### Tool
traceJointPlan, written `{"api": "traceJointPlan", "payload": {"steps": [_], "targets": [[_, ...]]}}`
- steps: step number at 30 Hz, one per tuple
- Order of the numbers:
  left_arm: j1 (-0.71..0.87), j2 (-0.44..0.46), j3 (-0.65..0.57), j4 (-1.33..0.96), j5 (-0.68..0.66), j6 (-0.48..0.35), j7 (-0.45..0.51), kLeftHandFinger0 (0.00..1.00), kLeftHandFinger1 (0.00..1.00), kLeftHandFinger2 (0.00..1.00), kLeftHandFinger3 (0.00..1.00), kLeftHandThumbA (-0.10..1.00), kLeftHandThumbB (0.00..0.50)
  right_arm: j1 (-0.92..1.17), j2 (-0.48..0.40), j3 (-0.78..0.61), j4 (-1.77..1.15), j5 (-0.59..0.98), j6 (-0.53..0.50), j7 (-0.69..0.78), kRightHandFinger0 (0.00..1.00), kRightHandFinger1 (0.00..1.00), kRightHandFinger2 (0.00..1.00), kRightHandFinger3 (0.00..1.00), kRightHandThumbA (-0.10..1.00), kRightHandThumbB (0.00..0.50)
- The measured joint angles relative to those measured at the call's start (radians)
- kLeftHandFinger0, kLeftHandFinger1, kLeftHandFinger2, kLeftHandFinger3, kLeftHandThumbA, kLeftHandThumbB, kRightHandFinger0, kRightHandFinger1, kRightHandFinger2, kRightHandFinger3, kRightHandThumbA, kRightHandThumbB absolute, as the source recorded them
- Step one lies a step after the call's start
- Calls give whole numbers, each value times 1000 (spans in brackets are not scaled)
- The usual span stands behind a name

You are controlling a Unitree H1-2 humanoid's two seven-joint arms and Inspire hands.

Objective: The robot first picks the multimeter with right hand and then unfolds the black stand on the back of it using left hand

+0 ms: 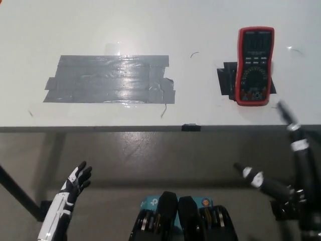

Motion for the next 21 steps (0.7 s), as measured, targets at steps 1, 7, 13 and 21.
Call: {"api": "traceJointPlan", "payload": {"steps": [1,7,13,21], "targets": [[1,2,-2,1,5,-4,-2,1000,1000,1000,1000,1000,261,-34,4,-16,-22,-18,21,0,1000,1000,1000,1000,926,315],[33,-5,-4,40,29,-18,-2,1000,1000,1000,1000,1000,265,-224,37,-80,-39,-75,143,-1,1000,1000,1000,1000,873,337],[60,-7,20,72,34,-39,1,1000,1000,1000,1000,1000,262,-434,42,-107,118,-126,255,-9,1000,1000,1000,1000,903,345],[73,-8,36,75,40,-62,1,1000,1000,1000,1000,1000,244,-672,8,-132,401,-150,344,-42,1000,1000,1000,1000,888,362]]}}
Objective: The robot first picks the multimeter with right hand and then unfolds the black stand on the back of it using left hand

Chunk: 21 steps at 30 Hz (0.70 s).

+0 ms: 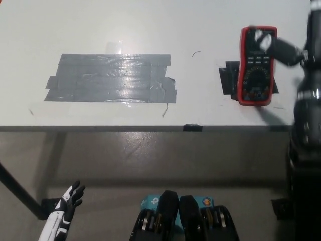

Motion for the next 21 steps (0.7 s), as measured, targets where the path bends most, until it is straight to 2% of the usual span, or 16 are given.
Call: {"api": "traceJointPlan", "payload": {"steps": [2,4,6,8,11,12,16,19,21], "targets": [[0,0,1,0,0,-1,0,1000,1000,1000,1000,1000,243,-43,-18,-9,60,1,13,-5,1000,1000,1000,1000,868,375],[1,-1,0,1,5,-1,0,1000,1000,1000,1000,1000,274,-88,-36,-15,124,2,31,-9,1000,1000,1000,1000,883,394],[1,0,0,0,17,0,-1,1000,1000,1000,1000,1000,280,-125,-53,-16,181,2,54,-15,1000,1000,1000,1000,883,416],[3,1,-4,-3,35,7,-1,1000,1000,1000,1000,1000,282,-169,-62,-16,255,1,74,-25,1000,1000,1000,1000,877,417],[6,1,-11,-6,57,12,-1,1000,1000,1000,1000,1000,262,-227,-71,-17,381,6,87,-45,1000,1000,1000,1000,793,441],[8,1,-13,-7,62,13,-1,1000,1000,1000,1000,1000,269,-240,-71,-19,410,10,87,-48,1000,1000,1000,1000,786,445],[18,1,-27,-7,79,14,-2,1000,1000,1000,1000,1000,274,-307,-72,-31,577,43,92,-59,1000,1000,1000,1000,820,472],[20,1,-34,-7,91,14,-2,1000,1000,1000,1000,1000,254,-342,-73,-30,662,64,98,-61,1000,1000,1000,1000,802,471],[22,1,-36,-7,104,14,-2,1000,1000,1000,1000,1000,258,-353,-73,-29,688,78,101,-61,1000,1000,1000,1000,791,472]]}}
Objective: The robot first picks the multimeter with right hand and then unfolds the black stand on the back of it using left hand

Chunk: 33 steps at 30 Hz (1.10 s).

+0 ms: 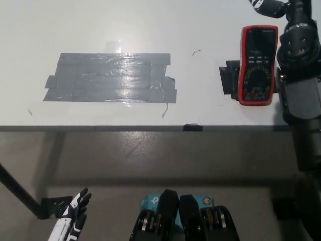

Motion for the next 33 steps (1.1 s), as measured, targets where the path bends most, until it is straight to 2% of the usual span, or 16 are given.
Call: {"api": "traceJointPlan", "payload": {"steps": [1,4,9,10,15,18,25,30,33], "targets": [[0,0,-1,0,6,0,0,1000,1000,1000,1000,1000,268,-3,0,0,9,5,1,0,1000,1000,1000,1000,781,482],[1,1,-5,1,27,-1,0,1000,1000,1000,1000,1000,269,-18,0,1,59,28,2,0,1000,1000,1000,1000,765,468],[0,3,-9,4,51,-11,0,1000,1000,1000,1000,1000,238,-40,5,13,146,49,2,-2,1000,1000,1000,1000,717,479],[0,4,-9,6,54,-14,0,1000,1000,1000,1000,1000,230,-45,6,18,171,51,2,-3,1000,1000,1000,1000,740,499],[0,5,-11,7,69,-23,0,1000,1000,1000,1000,1000,220,-60,6,65,268,52,2,-21,1000,1000,1000,1000,773,500],[0,8,-12,7,74,-26,0,1000,1000,1000,1000,1000,224,-68,6,86,316,52,0,-40,1000,1000,1000,1000,737,500],[-2,17,-13,9,89,-31,0,1000,1000,1000,1000,1000,227,-97,6,98,373,65,-3,-76,1000,1000,1000,1000,733,500],[-2,21,-13,8,92,-31,0,1000,1000,1000,1000,1000,225,-94,5,103,376,72,-3,-96,1000,1000,1000,1000,765,500],[-2,21,-13,8,93,-31,0,1000,1000,1000,1000,1000,227,-88,5,107,367,77,-3,-100,1000,1000,1000,1000,855,500]]}}
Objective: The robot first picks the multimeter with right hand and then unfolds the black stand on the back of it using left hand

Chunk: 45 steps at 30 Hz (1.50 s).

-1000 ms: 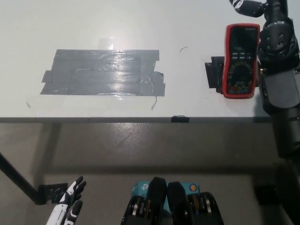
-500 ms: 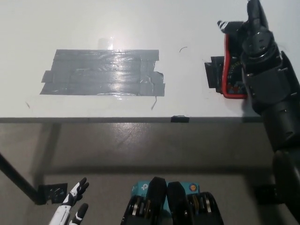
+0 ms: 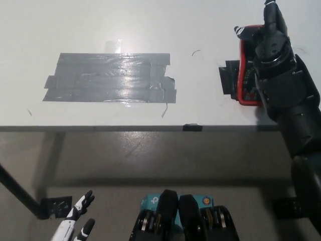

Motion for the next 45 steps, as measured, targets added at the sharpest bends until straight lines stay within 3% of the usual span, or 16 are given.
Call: {"api": "traceJointPlan", "payload": {"steps": [7,12,16,24,28,35,42,45], "targets": [[0,3,0,0,0,0,-1,1000,1000,1000,1000,1000,249,14,-3,25,-19,2,1,-13,1000,1000,1000,1000,782,488],[0,3,0,-1,-2,2,-1,1000,1000,1000,1000,1000,247,16,-4,49,-73,1,2,-17,1000,1000,1000,1000,813,500],[0,4,0,-2,-3,3,-2,1000,1000,1000,1000,1000,259,29,-4,61,-145,0,10,-18,1000,1000,1000,1000,775,500],[1,5,2,-11,-5,9,-2,1000,1000,1000,1000,1000,279,85,-4,67,-203,-3,27,-22,1000,1000,1000,1000,835,500],[1,5,2,-11,-5,9,-2,1000,1000,1000,1000,1000,277,96,-4,70,-203,-7,36,-25,1000,1000,1000,1000,798,500],[-1,6,5,-11,-7,10,-2,1000,1000,1000,1000,1000,272,103,-4,76,-203,-14,55,-38,1000,1000,1000,1000,847,500],[-2,7,6,-11,-7,10,-2,1000,1000,1000,1000,1000,290,103,-6,81,-195,-13,68,-38,1000,1000,1000,1000,826,500],[-3,6,7,-10,-9,10,-2,1000,1000,1000,1000,1000,266,102,-6,82,-172,-12,71,-38,1000,1000,1000,1000,781,498]]}}
